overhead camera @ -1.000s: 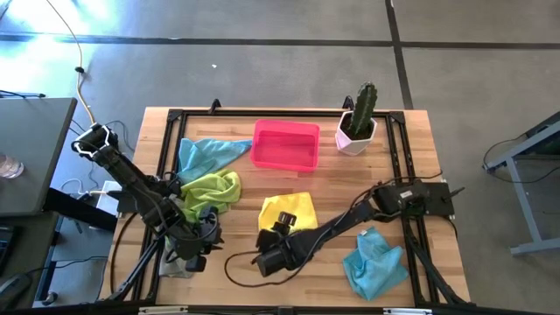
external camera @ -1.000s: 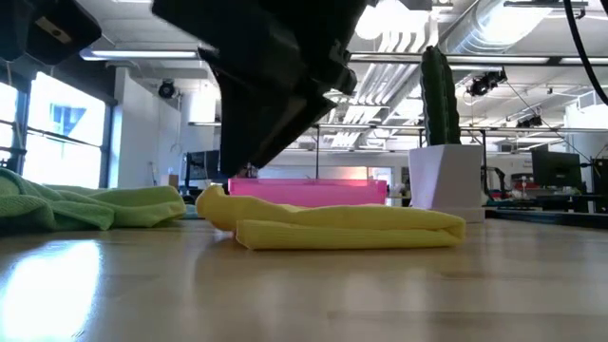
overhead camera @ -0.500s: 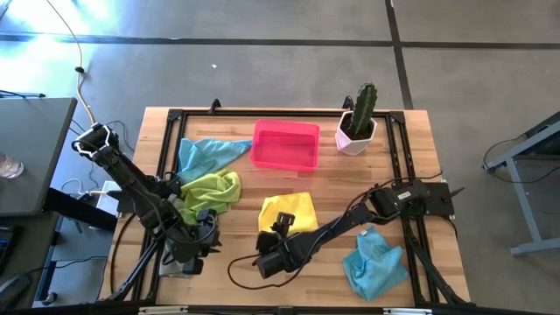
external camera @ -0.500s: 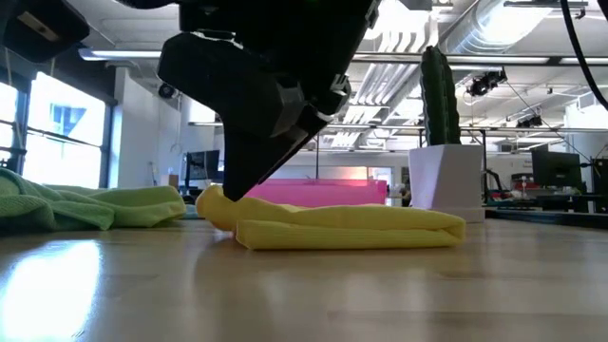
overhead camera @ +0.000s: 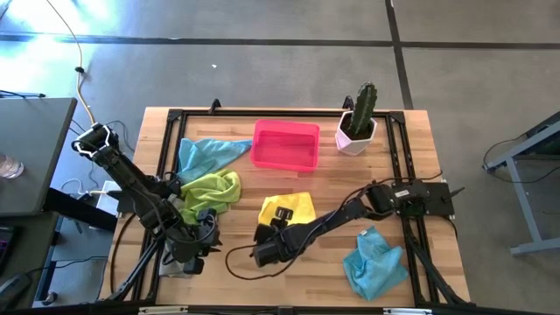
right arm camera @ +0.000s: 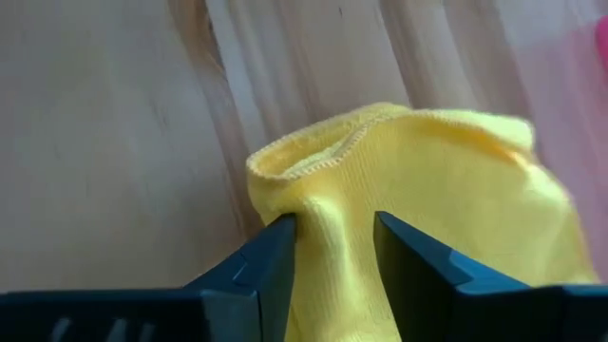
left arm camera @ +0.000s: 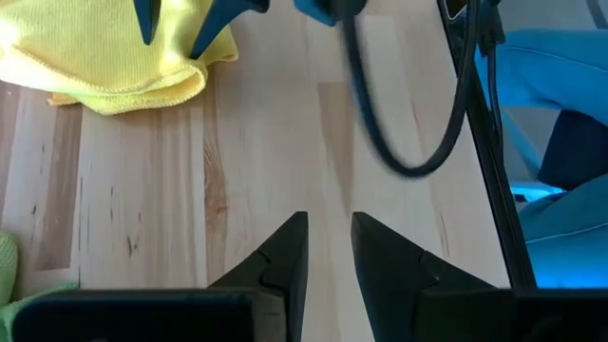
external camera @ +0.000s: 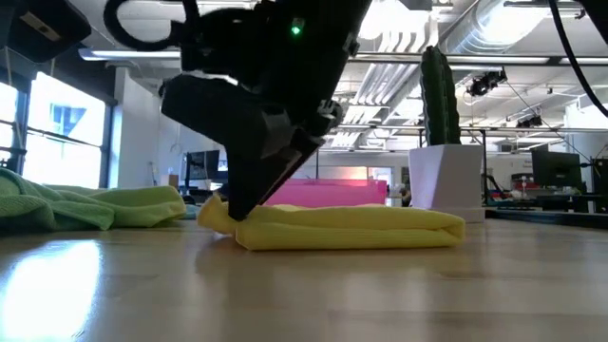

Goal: Fold microfiber towels
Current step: Fold the yellow microfiber cloth on the table

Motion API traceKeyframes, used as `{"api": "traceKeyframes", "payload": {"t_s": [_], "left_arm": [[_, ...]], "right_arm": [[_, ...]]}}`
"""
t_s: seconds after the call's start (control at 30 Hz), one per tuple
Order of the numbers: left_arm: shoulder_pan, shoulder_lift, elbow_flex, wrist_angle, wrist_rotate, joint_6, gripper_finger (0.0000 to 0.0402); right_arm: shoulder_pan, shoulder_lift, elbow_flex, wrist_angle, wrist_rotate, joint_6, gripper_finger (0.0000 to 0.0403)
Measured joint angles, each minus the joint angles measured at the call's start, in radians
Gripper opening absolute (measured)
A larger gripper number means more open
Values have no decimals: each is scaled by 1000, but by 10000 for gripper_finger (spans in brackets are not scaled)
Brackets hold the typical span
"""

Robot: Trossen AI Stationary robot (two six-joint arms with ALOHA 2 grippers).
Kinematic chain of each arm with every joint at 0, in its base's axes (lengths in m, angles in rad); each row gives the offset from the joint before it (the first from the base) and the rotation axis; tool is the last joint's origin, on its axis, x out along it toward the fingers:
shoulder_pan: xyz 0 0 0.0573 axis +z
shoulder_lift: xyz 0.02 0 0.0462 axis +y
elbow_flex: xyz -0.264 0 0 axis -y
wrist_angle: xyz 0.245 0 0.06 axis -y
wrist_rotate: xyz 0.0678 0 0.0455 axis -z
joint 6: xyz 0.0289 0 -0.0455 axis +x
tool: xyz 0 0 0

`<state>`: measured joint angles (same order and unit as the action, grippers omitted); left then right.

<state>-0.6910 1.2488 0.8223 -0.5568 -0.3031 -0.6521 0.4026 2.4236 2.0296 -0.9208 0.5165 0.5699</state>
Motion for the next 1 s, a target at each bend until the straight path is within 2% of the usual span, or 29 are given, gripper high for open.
{"api": "traceKeyframes", "payload": {"t_s": [0.13,0.33,0.63,1.0], "left_arm": [[0,0,0,0,0,0,76],[0,0,0,0,1,0,76],[0,0,0,0,0,0,76],[0,0,0,0,0,0,76]], "right_arm": [[-5,14,0,-15,-22,25,92],[-3,13,0,-32,-23,20,10],[9,9,0,-50,-41,-2,3],[50,-11,24,-169,-107,40,1]]}}
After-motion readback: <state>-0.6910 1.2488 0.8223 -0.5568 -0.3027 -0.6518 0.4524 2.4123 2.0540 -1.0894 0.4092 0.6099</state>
